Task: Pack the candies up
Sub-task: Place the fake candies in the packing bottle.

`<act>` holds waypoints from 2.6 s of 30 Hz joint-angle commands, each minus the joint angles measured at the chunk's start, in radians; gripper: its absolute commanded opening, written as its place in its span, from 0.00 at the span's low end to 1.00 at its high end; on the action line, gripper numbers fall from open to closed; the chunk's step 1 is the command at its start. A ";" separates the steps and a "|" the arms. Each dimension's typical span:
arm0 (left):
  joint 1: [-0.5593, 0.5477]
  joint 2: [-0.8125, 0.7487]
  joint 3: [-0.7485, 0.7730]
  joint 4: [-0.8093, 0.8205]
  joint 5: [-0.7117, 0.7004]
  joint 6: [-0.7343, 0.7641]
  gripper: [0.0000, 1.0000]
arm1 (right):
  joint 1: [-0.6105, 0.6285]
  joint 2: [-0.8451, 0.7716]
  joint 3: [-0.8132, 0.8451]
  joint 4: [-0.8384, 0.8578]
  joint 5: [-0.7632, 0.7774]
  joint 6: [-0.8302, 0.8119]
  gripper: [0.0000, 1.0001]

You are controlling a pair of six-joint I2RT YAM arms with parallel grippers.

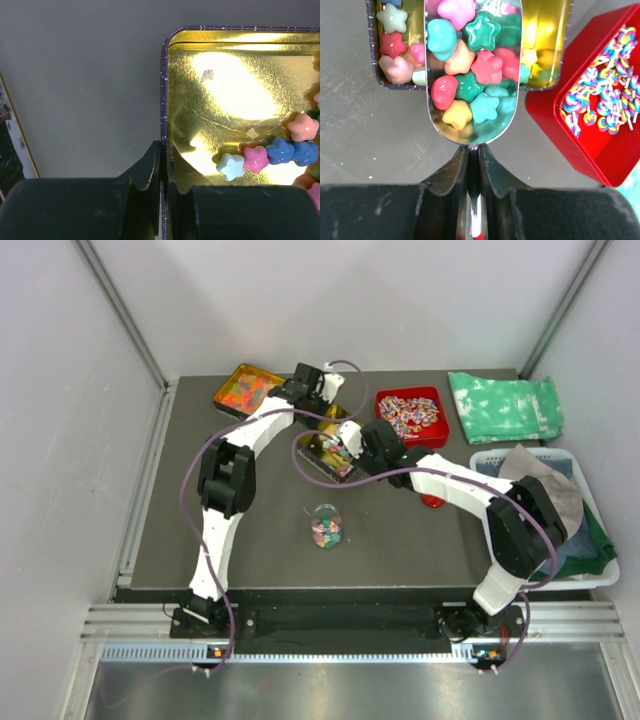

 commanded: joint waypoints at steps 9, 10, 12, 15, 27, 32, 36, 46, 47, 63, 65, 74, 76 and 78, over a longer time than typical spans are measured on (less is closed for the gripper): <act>0.025 0.019 0.043 0.052 0.108 -0.059 0.41 | -0.014 -0.158 -0.090 0.243 -0.018 0.072 0.00; 0.025 0.019 0.044 0.052 0.114 -0.062 0.47 | -0.014 -0.169 -0.094 0.250 -0.018 0.070 0.00; 0.028 0.019 0.043 0.055 0.131 -0.068 0.59 | -0.015 -0.176 -0.099 0.252 -0.018 0.073 0.00; 0.034 0.014 0.050 0.063 0.145 -0.082 0.74 | -0.016 -0.196 -0.105 0.253 -0.030 0.086 0.00; 0.082 -0.097 0.115 0.000 0.223 -0.103 0.99 | -0.016 -0.331 -0.128 0.189 -0.058 0.090 0.00; 0.120 -0.174 0.052 -0.031 0.266 -0.073 0.99 | -0.015 -0.393 -0.119 0.128 -0.128 0.115 0.00; 0.140 -0.235 -0.029 -0.029 0.292 -0.065 0.99 | -0.016 -0.414 -0.110 0.088 -0.156 0.103 0.00; 0.148 -0.305 -0.126 -0.055 0.312 -0.018 0.99 | -0.015 -0.457 -0.061 -0.094 -0.231 -0.005 0.00; 0.153 -0.308 -0.132 -0.058 0.314 -0.015 0.99 | -0.016 -0.460 -0.056 -0.124 -0.240 -0.019 0.00; 0.212 -0.398 -0.278 -0.059 0.274 0.025 0.99 | 0.011 -0.545 -0.001 -0.431 -0.265 -0.131 0.00; 0.215 -0.404 -0.299 -0.059 0.268 0.030 0.99 | 0.018 -0.558 -0.007 -0.431 -0.256 -0.137 0.00; 0.219 -0.404 -0.252 -0.169 0.233 0.108 0.99 | 0.093 -0.577 -0.044 -0.432 -0.254 -0.138 0.00; 0.222 -0.409 -0.249 -0.183 0.231 0.111 0.99 | 0.104 -0.578 -0.041 -0.444 -0.253 -0.141 0.00; 0.223 -0.415 -0.250 -0.193 0.233 0.114 0.99 | 0.119 -0.580 -0.035 -0.457 -0.254 -0.155 0.00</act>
